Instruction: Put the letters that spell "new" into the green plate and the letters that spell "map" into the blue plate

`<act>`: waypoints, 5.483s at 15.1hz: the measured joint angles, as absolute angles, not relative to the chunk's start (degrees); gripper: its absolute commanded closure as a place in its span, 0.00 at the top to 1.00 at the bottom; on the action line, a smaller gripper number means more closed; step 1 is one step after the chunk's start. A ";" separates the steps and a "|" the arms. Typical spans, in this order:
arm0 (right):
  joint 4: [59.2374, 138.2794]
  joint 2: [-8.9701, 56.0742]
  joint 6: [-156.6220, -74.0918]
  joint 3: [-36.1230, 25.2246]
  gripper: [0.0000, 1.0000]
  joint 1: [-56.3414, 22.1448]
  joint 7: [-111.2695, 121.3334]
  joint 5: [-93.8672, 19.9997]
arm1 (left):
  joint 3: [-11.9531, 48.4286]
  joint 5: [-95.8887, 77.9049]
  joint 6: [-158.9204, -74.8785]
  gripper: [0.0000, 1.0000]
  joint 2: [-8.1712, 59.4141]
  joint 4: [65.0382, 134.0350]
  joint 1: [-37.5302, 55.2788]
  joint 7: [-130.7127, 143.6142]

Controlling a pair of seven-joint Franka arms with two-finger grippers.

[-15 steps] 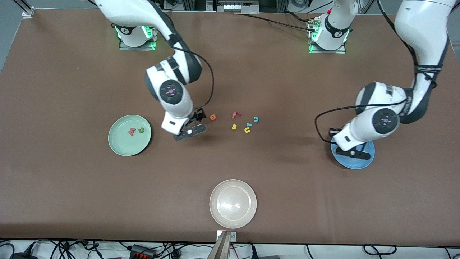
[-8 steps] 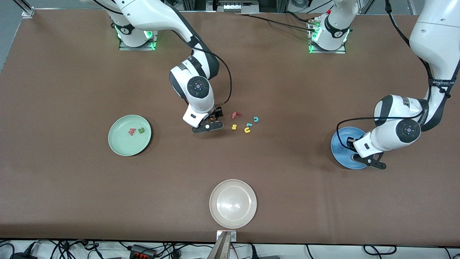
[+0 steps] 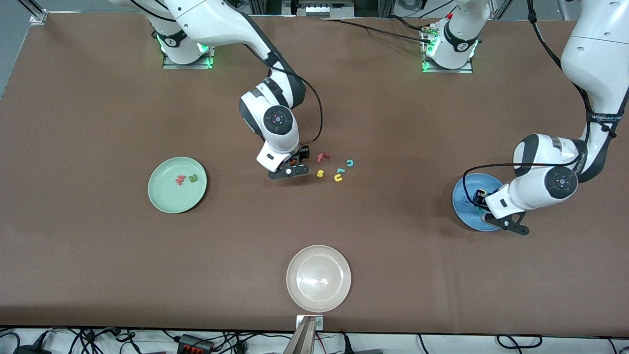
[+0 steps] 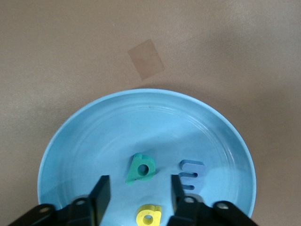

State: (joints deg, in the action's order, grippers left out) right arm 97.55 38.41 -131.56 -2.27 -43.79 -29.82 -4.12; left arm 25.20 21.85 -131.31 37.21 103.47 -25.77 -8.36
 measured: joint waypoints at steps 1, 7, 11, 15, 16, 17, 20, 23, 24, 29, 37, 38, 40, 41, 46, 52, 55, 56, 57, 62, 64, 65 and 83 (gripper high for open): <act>97.55 38.43 -131.56 -2.27 0.82 -44.11 -30.71 -4.28 | 25.31 21.86 -131.20 1.00 37.20 103.38 -25.76 -8.30; 97.55 39.33 -131.56 -2.29 0.71 -44.80 -33.39 -4.39 | 30.53 21.85 -117.19 1.00 35.95 97.44 -25.52 -2.91; 97.54 40.23 -131.66 -2.32 0.64 -44.80 -33.46 -5.46 | 38.00 21.84 -101.57 1.00 34.58 90.46 -25.47 5.14; 97.51 40.48 -131.86 -2.38 0.54 -44.78 -33.53 -5.52 | 45.06 21.84 -89.42 1.00 32.40 84.91 -25.48 12.16; 97.49 40.53 -131.95 -2.45 0.54 -44.76 -33.56 -5.54 | 46.27 21.84 -87.63 1.00 31.52 83.92 -25.43 12.97; 97.44 40.59 -132.02 -2.53 0.54 -44.70 -33.56 -5.54 | 46.89 21.58 -86.55 1.00 30.44 83.26 -25.37 13.25; 97.29 40.64 -132.10 -2.70 0.54 -44.47 -33.56 -5.54 | 45.39 17.52 -85.17 1.00 25.89 82.56 -24.28 13.19; 96.85 40.80 -132.12 -2.93 0.51 -44.44 -33.56 -5.54 | 33.34 9.89 -84.57 1.00 19.53 82.62 -17.52 8.89; 96.76 40.93 -132.12 -2.93 0.48 -44.44 -33.56 -5.54 | 29.09 8.56 -84.31 1.00 17.54 82.83 -15.09 6.35; 96.47 41.03 -132.13 -2.84 0.20 -44.51 -33.56 -5.69 | 8.11 1.41 -83.81 1.00 6.76 88.95 -3.19 -3.12; 93.95 40.66 -129.55 -3.59 0.11 -42.28 -30.54 -5.64 | -0.22 -2.16 -100.03 1.00 -2.98 101.64 3.31 -4.98; 93.45 40.08 -127.27 -4.44 0.11 -41.54 -28.56 -5.58 | 0.14 -2.13 -100.05 1.00 -2.99 101.88 2.85 -4.97; 93.02 38.01 -121.35 -7.19 0.11 -38.93 -22.87 -5.55 | 1.54 -1.89 -99.53 1.00 -3.06 102.00 0.88 -4.98; 93.02 36.88 -119.14 -8.21 0.11 -36.74 -19.60 -5.53 | 2.18 -1.19 -99.39 1.00 -3.17 101.98 0.17 -4.98; 95.26 34.57 -116.32 -11.84 0.12 -26.30 -3.66 -5.52 | 2.98 0.13 -97.19 1.00 -3.34 101.04 -0.28 -4.98; 98.74 34.58 -116.26 -16.27 0.12 -22.28 8.17 -5.52 | 3.00 -1.42 -95.37 1.00 -3.32 99.96 -0.45 -4.96; 99.56 34.57 -116.28 -16.38 0.13 -18.93 12.91 -5.52 | 3.16 -1.42 -94.88 1.00 -3.29 99.03 -0.45 -4.96; 99.74 34.60 -116.32 -16.38 0.13 -18.13 13.76 -5.52 | 3.21 -1.42 -94.84 1.00 -3.28 98.84 -0.45 -4.96; 99.87 34.66 -116.35 -16.38 0.13 -17.63 14.33 -5.52 | 3.26 -1.42 -94.79 1.00 -3.27 98.69 -0.45 -4.97; 100.34 35.78 -118.02 -16.02 0.49 -17.50 14.55 -5.52 | 3.64 -1.42 -94.72 1.00 -3.26 98.03 -0.44 -4.99; 100.38 36.56 -118.70 -15.95 1.00 -17.50 14.55 -5.56 | 3.72 -1.42 -94.70 1.00 -3.24 97.92 -0.44 -5.01; 100.38 36.81 -118.82 -15.94 1.00 -17.50 14.55 -5.59 | 3.76 -1.42 -94.69 1.00 -3.24 97.91 -0.44 -5.01; 85.24 16.72 -97.12 -16.61 1.00 -15.00 3.06 -5.67 | 4.25 -1.42 -94.52 1.00 -3.16 97.68 -0.43 -5.02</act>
